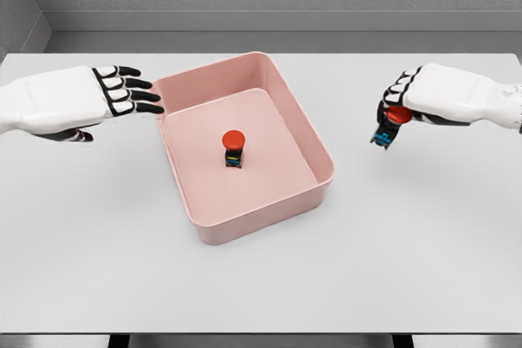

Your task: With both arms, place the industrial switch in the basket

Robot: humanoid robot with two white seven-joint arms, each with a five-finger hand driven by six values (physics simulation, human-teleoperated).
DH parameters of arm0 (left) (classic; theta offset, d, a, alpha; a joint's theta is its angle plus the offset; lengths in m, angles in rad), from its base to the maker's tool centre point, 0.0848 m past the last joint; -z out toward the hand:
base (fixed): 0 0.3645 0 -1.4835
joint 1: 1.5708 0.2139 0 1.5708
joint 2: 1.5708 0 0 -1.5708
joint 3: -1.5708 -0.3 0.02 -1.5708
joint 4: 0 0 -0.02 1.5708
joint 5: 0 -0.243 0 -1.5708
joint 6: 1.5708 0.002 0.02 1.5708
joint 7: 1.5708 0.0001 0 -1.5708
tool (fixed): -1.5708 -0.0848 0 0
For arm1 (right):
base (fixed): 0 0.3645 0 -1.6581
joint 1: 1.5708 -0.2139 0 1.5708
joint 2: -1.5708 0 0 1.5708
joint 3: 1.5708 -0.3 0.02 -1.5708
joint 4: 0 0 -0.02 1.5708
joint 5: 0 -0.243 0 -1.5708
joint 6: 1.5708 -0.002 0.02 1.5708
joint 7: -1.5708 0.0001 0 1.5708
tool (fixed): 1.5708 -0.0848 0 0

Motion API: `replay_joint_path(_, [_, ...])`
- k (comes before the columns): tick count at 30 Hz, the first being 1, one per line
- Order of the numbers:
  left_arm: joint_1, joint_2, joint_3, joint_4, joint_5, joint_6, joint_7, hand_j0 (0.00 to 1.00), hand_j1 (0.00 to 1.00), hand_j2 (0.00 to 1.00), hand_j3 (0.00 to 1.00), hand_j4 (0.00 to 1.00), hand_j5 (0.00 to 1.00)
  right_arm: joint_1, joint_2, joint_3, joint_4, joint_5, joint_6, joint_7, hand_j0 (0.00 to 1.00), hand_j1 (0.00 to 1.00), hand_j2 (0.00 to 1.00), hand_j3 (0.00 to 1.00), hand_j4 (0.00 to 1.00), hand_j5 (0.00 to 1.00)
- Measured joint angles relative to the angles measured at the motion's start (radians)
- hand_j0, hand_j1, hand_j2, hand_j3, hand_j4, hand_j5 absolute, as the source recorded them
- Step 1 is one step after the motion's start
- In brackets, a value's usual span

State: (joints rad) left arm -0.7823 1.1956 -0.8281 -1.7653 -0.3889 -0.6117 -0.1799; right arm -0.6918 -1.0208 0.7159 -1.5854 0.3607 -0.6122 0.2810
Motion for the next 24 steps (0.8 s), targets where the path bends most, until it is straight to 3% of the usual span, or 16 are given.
replay_joint_path(24, [-0.005,0.012,0.0,0.001,0.02,0.0,0.0,1.0,1.0,1.0,1.0,1.0,1.0,-0.089,0.111,0.01,-0.003,0.001,0.0,0.002,0.47,0.47,0.47,0.47,0.47,0.47])
